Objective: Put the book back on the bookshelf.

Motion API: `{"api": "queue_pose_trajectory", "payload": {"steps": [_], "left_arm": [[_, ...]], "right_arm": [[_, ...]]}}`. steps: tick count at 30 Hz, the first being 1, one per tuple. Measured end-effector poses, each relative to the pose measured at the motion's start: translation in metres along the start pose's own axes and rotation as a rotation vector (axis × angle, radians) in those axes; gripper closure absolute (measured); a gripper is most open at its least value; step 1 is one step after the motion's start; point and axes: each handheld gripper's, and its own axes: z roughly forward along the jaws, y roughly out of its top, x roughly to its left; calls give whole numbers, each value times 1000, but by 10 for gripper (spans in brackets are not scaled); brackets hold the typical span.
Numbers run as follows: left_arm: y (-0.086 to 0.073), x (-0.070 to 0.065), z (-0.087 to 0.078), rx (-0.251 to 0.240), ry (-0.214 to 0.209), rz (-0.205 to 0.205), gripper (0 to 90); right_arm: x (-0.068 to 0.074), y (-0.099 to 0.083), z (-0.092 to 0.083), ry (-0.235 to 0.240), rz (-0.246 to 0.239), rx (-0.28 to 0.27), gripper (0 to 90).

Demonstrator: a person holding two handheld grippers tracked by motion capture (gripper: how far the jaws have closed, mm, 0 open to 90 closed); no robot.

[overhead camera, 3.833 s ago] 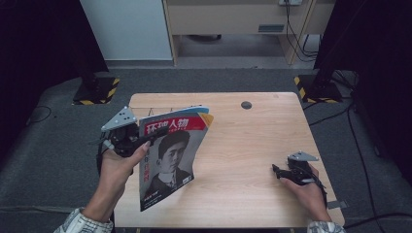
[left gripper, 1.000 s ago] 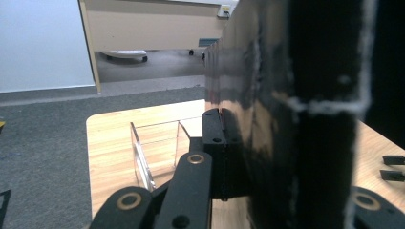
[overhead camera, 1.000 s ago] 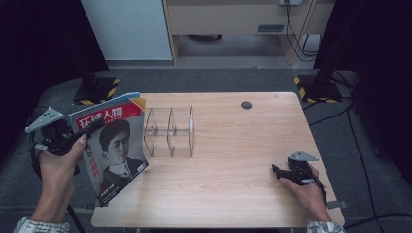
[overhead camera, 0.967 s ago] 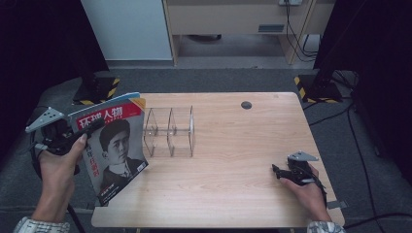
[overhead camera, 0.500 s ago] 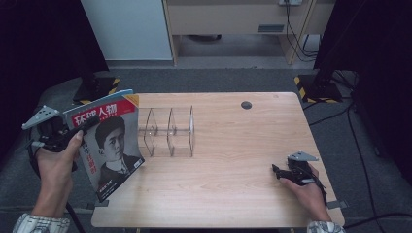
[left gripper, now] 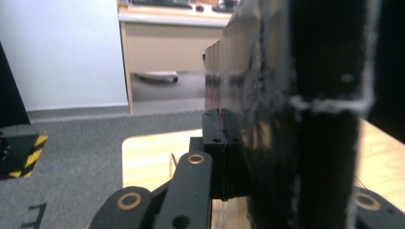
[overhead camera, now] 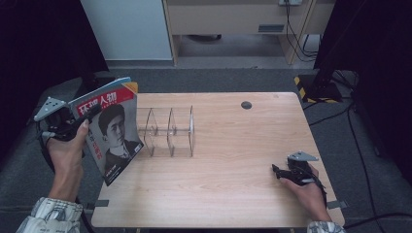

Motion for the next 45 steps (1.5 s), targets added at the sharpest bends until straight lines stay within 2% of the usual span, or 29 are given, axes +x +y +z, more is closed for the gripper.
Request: {"api": "queue_pose_trajectory", "payload": {"steps": [3, 7, 14, 19, 24, 35, 40, 45], "left_arm": [[1, 1, 6, -23, -6, -3, 865], [-1, 2, 12, -28, -4, -10, 865], [-5, -2, 26, -69, 0, 27, 865], [-7, 0, 30, -106, -18, 25, 865], [-9, 3, 32, -134, -24, 3, 865], [-11, -2, 40, -102, -4, 59, 865], [-12, -4, 45, -115, -27, 58, 865], [-14, -6, 47, -119, -29, 72, 865]], "right_arm": [[0, 0, 0, 0, 2, 0, 284], [0, 0, 0, -5, -5, -4, 285], [0, 0, 0, -6, -4, -4, 285], [1, 0, 0, -3, -2, -3, 286], [1, 0, 0, -3, -2, -3, 285], [1, 0, 0, -2, -1, -3, 286], [1, 0, 0, 0, 0, -3, 286], [1, -1, -1, 3, -7, -4, 288]]}}
